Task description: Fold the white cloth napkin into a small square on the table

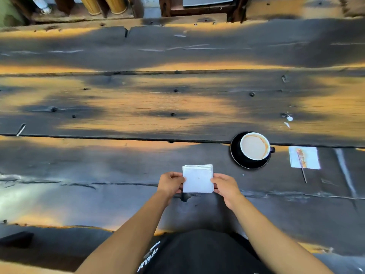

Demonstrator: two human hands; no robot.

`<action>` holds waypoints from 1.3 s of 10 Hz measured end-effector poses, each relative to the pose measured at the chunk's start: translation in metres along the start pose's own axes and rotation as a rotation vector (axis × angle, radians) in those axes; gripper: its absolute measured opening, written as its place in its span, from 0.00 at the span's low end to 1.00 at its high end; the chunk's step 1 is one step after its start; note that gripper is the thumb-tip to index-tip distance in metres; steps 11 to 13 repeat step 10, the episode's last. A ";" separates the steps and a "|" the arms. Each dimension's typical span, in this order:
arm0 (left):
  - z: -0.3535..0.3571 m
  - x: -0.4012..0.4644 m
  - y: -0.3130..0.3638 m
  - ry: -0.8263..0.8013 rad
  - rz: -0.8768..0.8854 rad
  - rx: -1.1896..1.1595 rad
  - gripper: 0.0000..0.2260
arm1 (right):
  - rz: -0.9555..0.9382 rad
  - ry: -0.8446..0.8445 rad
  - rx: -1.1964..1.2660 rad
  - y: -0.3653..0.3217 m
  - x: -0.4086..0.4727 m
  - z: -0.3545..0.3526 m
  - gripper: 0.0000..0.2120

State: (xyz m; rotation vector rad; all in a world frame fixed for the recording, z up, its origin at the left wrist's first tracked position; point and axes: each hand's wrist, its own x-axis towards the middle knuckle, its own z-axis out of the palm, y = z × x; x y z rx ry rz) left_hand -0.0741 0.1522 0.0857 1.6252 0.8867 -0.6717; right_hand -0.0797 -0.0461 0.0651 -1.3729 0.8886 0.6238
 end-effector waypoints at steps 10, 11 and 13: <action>0.023 0.070 0.072 -0.048 0.157 0.322 0.05 | -0.190 0.381 -0.567 -0.071 0.040 0.017 0.09; 0.023 0.070 0.072 -0.048 0.157 0.322 0.05 | -0.190 0.381 -0.567 -0.071 0.040 0.017 0.09; 0.023 0.070 0.072 -0.048 0.157 0.322 0.05 | -0.190 0.381 -0.567 -0.071 0.040 0.017 0.09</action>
